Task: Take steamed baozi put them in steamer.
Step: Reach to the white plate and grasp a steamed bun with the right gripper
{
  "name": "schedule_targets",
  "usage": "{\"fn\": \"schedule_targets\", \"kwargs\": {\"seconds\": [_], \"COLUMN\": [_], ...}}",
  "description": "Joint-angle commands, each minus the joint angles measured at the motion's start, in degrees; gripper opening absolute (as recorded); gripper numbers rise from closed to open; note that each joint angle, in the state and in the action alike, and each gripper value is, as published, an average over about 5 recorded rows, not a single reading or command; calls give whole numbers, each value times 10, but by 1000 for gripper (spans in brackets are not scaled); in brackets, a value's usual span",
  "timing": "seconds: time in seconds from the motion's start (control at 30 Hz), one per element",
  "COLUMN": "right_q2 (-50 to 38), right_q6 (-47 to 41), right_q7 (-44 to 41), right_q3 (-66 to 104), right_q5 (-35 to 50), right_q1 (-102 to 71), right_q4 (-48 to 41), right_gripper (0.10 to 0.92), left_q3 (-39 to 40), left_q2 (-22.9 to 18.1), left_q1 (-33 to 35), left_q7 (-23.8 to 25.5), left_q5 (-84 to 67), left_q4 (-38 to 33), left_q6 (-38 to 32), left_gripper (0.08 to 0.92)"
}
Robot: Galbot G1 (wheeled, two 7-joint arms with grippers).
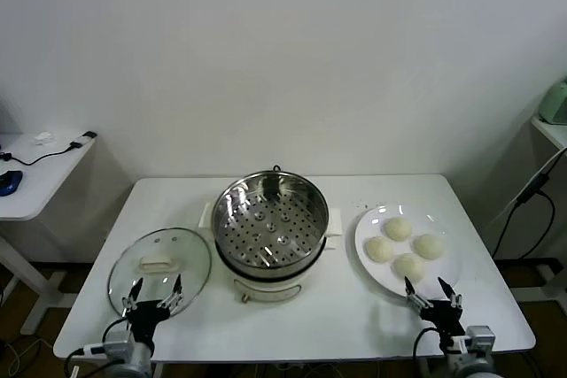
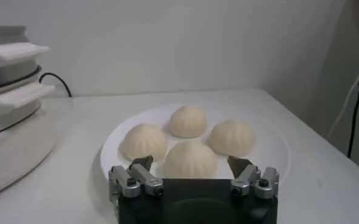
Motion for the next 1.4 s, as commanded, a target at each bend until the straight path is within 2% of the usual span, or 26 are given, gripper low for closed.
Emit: {"fn": "schedule_targets", "kwargs": {"seconds": [0.03,0.13,0.23,0.37,0.47,0.6,0.77,0.87,1.0,1.4], "right_q2": [-94,-154,-240,-349,-397,-408,-331,-265,-201,-116], "right_q6": [-80,-95,-99,-79,-28,72,172,195,189,113], "right_q7": [-17,-59,-138,-297,-444,-607,-715,-752,-756,-677], "right_q3": [-13,-58,-151,-326,-471,-720,-1018,-1129,-1190,-1144], "right_q5": [-18,-30,-49,-79,-94,-116,-139,-145,-127,-101], "right_q1": [134,229,350,522,648,863,1112,1188,1202,1074], "right_q4": [-15,-72,-145,-231,-284,-364,-497,-568,-604,-647], "right_gripper": [823,823,823,823,823,823,823,823,823,823], "left_q3": [0,1,2,2,2,2,2,2,2,3], "left_q2": [2,8,14,22,27,31,33,34,34,33], "left_q1": [0,-1,-3,-5,-5,-3,-1,0,0,1], "left_q7": [0,1,1,1,1,1,2,2,2,2], "left_q5": [-2,-7,-13,-22,-26,-30,-30,-31,-32,-35], "left_q4": [0,-1,-2,-2,0,0,2,5,10,18], "left_q6": [1,1,1,-1,-4,-7,-12,-14,-16,-21], "left_gripper": [823,823,823,823,823,823,823,823,823,823]}}
